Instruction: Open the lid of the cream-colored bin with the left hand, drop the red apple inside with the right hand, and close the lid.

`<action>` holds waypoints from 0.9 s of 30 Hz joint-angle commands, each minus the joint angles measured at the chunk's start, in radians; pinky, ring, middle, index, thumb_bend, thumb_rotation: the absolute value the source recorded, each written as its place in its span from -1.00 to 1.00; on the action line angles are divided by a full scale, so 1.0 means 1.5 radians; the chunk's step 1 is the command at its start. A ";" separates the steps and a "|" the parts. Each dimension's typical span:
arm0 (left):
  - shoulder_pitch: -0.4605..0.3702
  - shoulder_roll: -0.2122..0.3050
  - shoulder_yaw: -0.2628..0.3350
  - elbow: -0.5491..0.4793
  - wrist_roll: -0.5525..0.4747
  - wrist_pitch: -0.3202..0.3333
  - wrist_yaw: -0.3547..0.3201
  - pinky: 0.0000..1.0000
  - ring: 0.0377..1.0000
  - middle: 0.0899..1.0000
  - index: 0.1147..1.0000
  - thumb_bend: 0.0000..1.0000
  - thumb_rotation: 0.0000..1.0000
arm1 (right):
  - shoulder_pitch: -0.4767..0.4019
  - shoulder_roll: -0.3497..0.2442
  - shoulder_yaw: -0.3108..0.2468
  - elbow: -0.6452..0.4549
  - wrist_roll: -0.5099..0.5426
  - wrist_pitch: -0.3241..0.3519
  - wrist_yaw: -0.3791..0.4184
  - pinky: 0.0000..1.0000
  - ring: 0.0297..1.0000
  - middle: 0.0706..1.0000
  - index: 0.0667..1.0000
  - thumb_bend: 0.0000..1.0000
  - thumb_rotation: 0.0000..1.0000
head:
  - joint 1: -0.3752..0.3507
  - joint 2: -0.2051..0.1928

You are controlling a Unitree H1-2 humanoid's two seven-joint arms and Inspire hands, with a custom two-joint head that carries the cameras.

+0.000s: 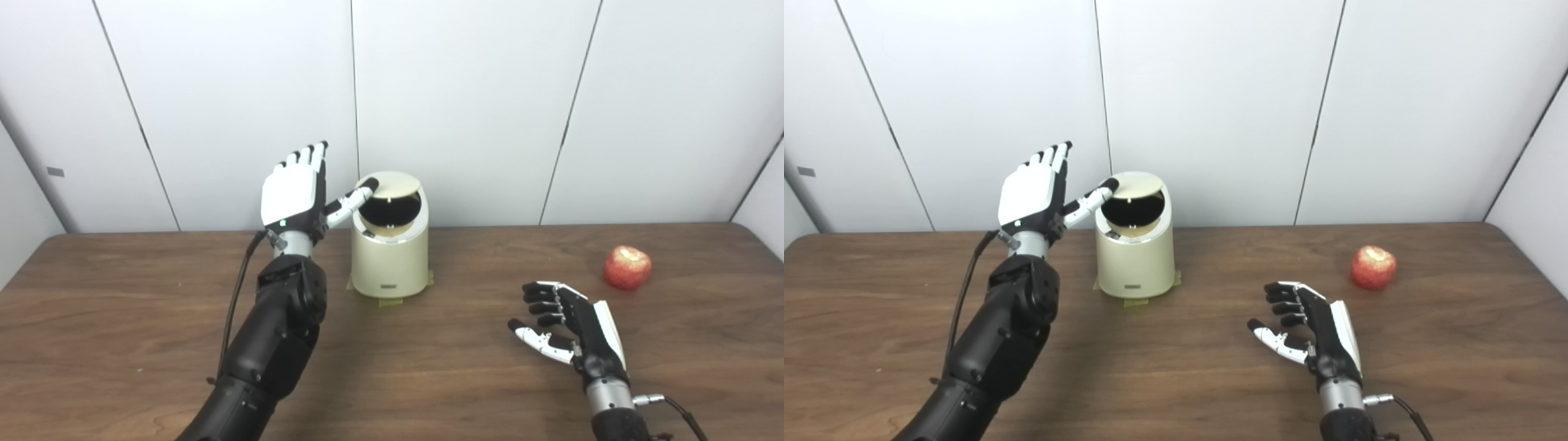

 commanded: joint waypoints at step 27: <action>0.348 0.049 0.184 -0.346 -0.618 -0.367 -0.166 0.76 0.81 0.82 0.77 -0.13 0.84 | -0.253 -0.256 0.034 -0.174 -0.234 0.127 0.251 0.12 0.47 0.60 0.52 0.68 -0.33 | 0.004 -0.019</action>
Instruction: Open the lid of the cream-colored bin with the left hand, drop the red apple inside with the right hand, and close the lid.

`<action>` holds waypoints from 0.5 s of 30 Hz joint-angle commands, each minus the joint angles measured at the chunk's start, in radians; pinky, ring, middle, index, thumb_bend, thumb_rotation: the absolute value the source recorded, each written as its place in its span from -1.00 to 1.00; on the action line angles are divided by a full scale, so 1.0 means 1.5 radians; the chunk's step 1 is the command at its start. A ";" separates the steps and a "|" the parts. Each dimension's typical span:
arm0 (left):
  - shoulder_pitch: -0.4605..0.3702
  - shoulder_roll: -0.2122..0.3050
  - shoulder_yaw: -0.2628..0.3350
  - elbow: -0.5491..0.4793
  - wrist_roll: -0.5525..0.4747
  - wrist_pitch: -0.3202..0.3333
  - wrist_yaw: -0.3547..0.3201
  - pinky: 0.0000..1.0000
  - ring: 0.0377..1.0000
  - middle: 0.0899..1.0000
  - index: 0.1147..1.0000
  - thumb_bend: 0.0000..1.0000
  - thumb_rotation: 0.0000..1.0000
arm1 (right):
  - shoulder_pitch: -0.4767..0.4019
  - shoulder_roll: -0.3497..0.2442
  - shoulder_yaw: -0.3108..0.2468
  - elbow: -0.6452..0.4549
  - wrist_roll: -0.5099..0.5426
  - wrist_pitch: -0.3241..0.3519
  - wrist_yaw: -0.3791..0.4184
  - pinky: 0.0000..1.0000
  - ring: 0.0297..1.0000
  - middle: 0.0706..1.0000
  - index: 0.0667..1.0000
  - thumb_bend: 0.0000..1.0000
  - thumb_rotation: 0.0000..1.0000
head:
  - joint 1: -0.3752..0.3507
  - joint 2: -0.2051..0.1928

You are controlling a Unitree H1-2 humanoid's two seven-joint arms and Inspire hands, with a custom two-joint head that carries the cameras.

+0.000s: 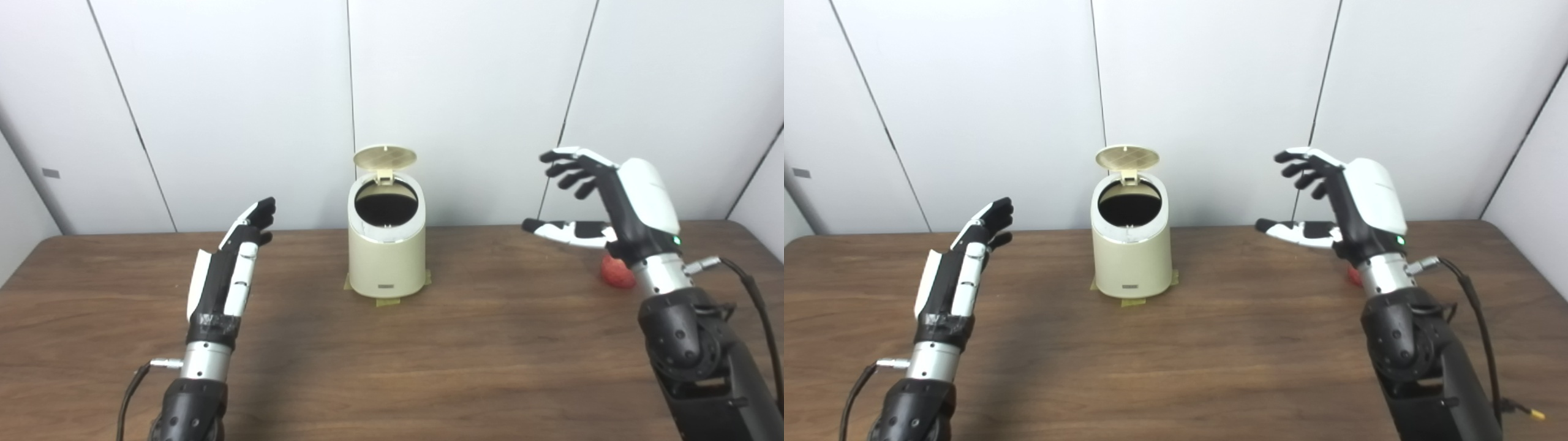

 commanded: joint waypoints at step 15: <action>0.117 0.026 0.053 -0.081 -0.142 0.000 -0.078 0.85 0.85 0.82 0.75 0.11 0.77 | -0.165 -0.157 0.095 0.202 -0.082 0.116 0.260 0.23 0.69 0.83 0.70 0.93 -0.38 | -0.010 0.003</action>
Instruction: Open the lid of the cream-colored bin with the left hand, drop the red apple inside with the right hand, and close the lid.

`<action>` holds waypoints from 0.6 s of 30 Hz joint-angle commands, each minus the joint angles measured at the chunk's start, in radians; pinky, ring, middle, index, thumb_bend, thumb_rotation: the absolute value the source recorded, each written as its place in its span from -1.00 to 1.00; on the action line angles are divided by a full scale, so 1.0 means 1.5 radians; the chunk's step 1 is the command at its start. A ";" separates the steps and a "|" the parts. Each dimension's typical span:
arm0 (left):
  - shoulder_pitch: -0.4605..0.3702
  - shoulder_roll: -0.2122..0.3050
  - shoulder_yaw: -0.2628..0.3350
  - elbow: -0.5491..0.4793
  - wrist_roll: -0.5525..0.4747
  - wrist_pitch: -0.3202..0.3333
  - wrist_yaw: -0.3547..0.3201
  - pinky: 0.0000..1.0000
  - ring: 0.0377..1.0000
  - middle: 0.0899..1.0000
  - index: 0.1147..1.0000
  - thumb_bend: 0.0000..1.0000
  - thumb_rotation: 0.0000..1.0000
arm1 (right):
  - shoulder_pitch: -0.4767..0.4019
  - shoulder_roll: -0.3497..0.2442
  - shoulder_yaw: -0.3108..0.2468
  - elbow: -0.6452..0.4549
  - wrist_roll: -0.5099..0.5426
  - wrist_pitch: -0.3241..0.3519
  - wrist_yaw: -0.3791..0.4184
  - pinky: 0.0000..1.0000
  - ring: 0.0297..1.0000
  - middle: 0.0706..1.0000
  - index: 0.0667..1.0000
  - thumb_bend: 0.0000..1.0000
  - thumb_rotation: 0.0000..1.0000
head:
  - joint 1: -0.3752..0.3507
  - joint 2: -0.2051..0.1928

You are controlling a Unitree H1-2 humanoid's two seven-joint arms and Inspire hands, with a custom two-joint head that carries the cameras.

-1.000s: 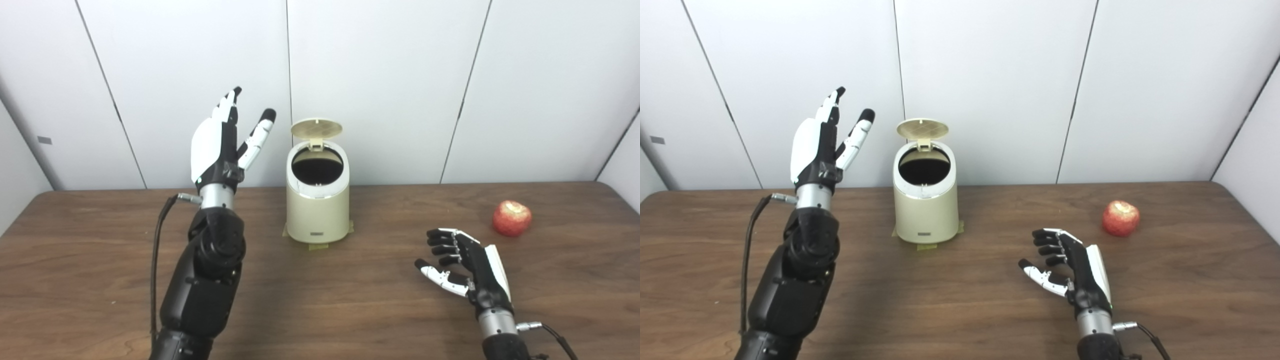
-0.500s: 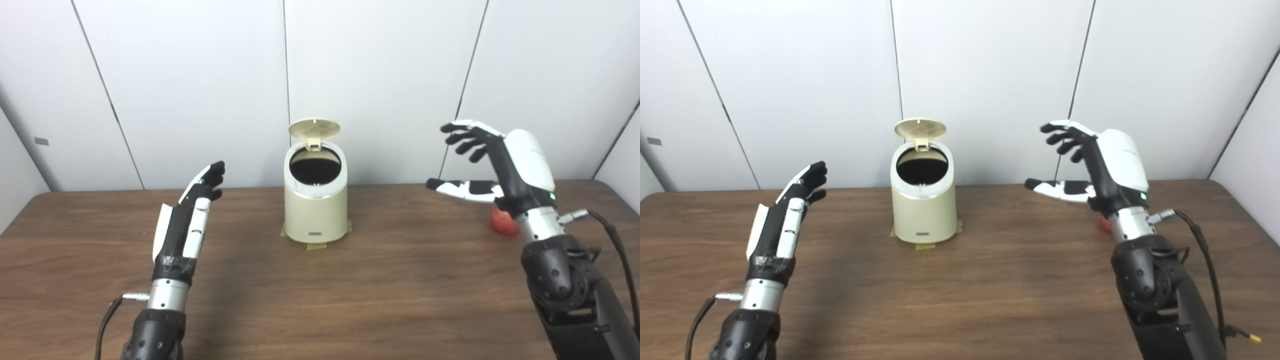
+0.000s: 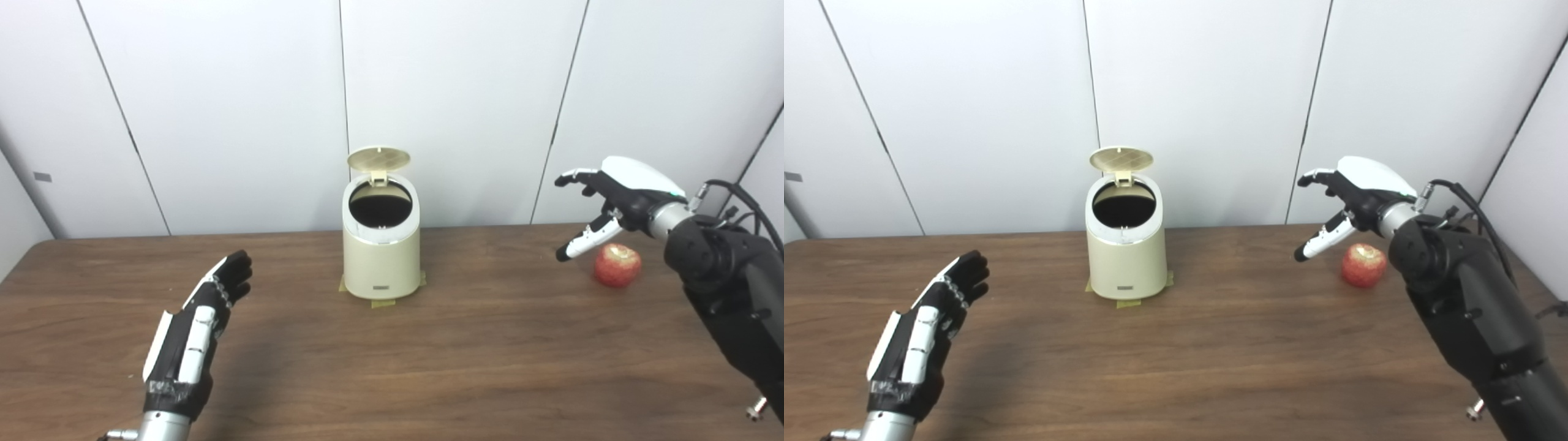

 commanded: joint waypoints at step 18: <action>0.010 -0.003 0.017 -0.053 -0.029 -0.008 -0.012 0.84 0.84 0.83 0.75 0.06 0.71 | -0.075 -0.029 0.084 0.255 -0.055 -0.065 -0.077 0.46 0.80 0.84 0.68 1.00 -0.21 | 0.001 0.003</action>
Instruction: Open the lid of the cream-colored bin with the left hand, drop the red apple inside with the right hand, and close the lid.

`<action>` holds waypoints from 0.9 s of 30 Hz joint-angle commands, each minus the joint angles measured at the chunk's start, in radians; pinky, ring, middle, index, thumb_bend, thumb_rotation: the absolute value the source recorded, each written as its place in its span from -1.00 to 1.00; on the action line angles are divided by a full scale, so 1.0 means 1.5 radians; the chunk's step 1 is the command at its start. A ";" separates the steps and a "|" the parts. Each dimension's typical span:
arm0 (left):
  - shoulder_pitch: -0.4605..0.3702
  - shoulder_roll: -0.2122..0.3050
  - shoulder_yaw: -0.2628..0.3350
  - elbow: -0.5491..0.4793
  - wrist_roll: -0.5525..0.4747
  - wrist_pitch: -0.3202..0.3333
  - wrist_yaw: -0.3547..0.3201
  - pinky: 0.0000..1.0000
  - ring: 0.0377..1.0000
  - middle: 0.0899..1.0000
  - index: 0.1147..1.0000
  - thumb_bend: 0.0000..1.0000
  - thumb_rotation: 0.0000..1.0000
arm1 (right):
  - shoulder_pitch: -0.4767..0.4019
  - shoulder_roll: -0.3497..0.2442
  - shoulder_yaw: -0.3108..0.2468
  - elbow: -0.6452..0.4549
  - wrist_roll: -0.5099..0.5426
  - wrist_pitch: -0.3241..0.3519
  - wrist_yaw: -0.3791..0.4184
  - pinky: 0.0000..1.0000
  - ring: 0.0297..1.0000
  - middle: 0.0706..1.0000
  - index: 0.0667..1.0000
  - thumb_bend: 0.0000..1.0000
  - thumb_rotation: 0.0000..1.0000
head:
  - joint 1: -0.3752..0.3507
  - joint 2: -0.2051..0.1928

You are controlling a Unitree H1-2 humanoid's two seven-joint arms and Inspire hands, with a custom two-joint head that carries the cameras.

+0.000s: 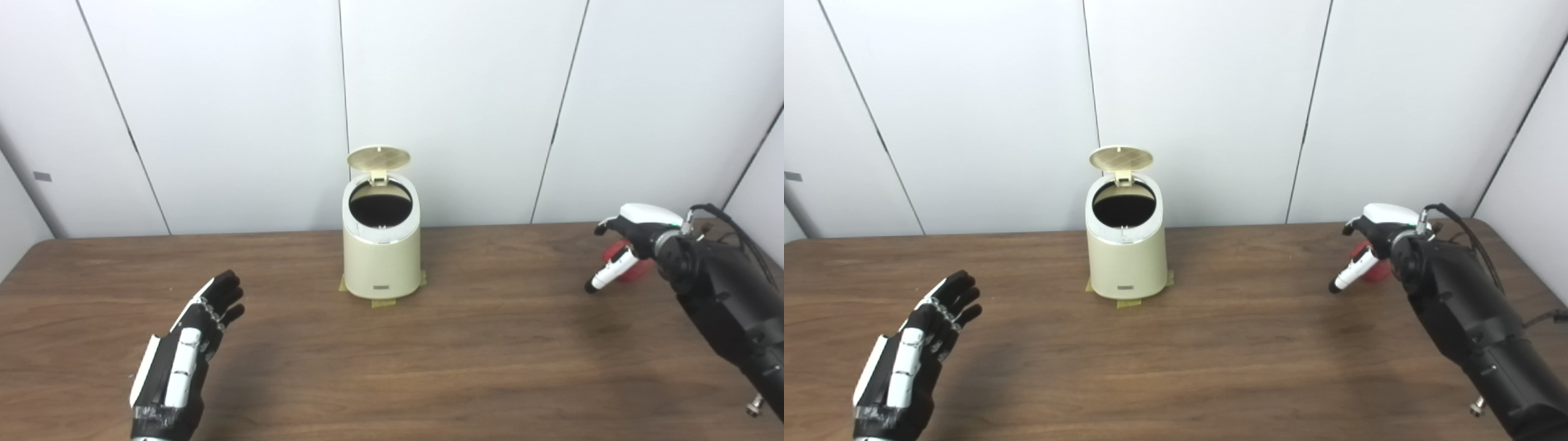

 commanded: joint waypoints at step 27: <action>-0.014 0.005 0.008 -0.038 0.011 0.008 0.000 0.73 0.82 0.80 0.70 0.10 0.68 | -0.006 -0.039 0.042 -0.040 -0.039 -0.021 -0.009 -0.10 0.20 0.43 0.47 0.61 -0.89 | 0.001 0.007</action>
